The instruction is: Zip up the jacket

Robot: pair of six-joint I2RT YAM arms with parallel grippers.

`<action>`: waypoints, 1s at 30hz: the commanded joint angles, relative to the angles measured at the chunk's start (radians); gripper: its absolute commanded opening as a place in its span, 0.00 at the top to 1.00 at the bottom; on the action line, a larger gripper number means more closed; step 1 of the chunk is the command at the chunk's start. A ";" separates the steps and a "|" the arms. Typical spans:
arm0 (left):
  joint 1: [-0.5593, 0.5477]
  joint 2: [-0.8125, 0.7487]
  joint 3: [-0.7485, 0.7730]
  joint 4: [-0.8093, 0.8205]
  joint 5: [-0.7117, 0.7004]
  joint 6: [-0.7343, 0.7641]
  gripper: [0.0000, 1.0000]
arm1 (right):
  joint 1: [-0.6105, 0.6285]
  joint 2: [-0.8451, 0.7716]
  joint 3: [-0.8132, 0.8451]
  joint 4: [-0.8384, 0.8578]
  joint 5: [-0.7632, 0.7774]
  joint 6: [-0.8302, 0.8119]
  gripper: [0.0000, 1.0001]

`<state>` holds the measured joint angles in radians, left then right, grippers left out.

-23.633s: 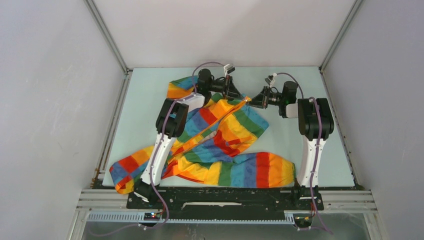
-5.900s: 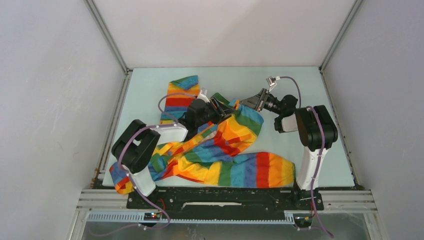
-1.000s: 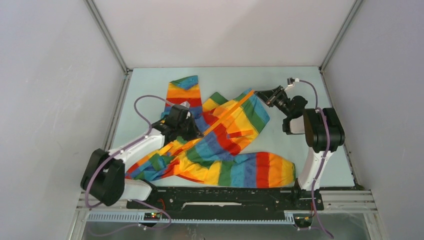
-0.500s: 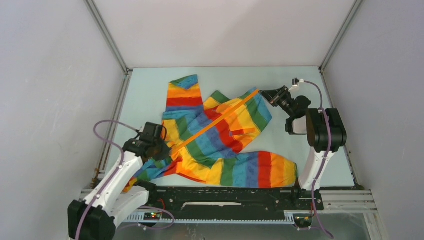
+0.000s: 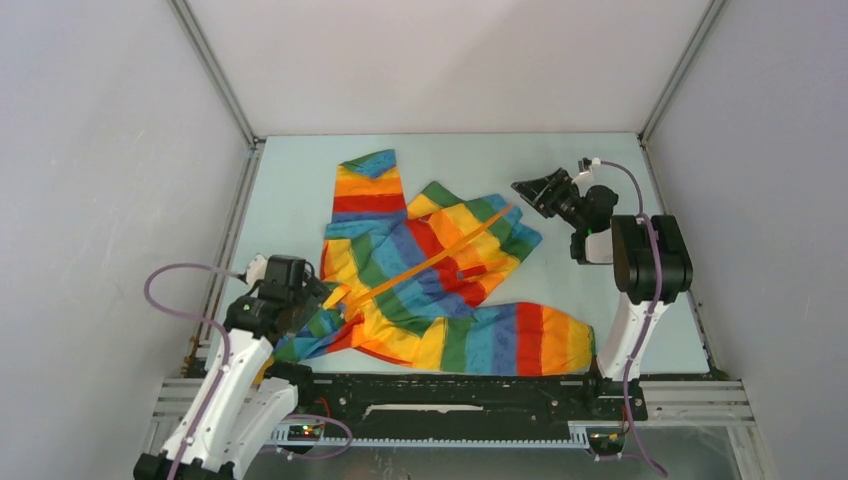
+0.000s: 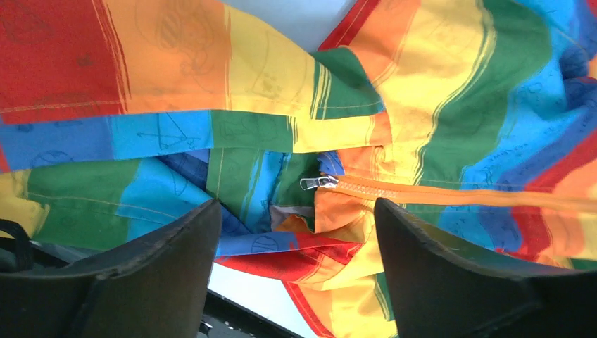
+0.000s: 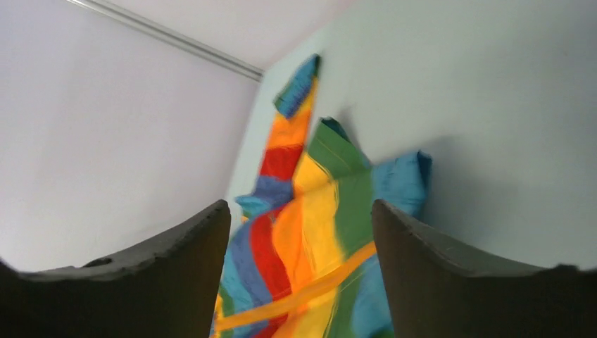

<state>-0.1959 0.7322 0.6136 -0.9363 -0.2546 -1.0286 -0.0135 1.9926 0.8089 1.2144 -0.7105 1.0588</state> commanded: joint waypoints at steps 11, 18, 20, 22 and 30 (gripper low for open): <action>0.010 -0.246 0.205 0.328 0.292 0.346 0.09 | 0.077 -0.755 0.071 -1.440 0.498 -0.658 0.04; 0.009 -0.244 0.393 0.534 0.545 0.463 0.09 | 0.136 -1.182 0.138 -1.786 0.566 -0.758 0.00; 0.009 -0.238 0.466 0.548 0.596 0.499 0.09 | 0.139 -1.283 0.205 -1.872 0.584 -0.777 0.00; 0.008 -0.238 0.538 0.546 0.629 0.542 0.08 | 0.150 -1.366 0.276 -1.927 0.607 -0.789 0.00; -0.014 -0.254 0.779 0.470 0.564 0.698 0.06 | 0.150 -1.572 0.584 -1.999 0.708 -0.783 0.00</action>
<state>-0.2024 0.4896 1.2930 -0.4568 0.3210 -0.4461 0.1337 0.4759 1.2858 -0.7128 -0.0780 0.2935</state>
